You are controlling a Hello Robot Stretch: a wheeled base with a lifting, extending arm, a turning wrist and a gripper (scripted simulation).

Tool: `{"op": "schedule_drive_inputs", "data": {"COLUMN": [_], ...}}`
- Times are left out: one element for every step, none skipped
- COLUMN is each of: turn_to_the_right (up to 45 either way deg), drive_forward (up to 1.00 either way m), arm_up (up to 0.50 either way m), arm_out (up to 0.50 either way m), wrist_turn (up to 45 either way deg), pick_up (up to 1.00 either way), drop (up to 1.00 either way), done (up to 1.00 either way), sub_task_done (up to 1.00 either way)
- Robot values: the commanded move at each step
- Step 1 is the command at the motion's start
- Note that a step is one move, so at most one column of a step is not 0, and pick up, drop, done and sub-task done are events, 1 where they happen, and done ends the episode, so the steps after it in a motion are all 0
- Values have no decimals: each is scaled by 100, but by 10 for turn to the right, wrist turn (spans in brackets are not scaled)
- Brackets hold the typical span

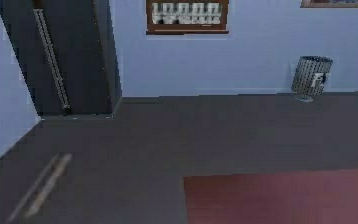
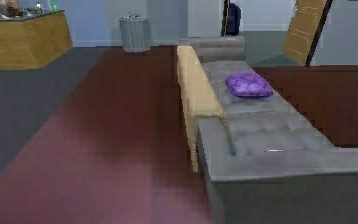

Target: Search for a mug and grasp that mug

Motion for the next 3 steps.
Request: {"op": "schedule_drive_inputs", "data": {"turn_to_the_right": [390, 0, 180], "drive_forward": [0, 45, 0], "arm_up": [0, 0, 0], "arm_out": [0, 0, 0], "wrist_turn": [0, 0, 0], "pick_up": [0, 0, 0], "drop": [0, 0, 0], "done": [0, 0, 0], "sub_task_done": [0, 0, 0]}}
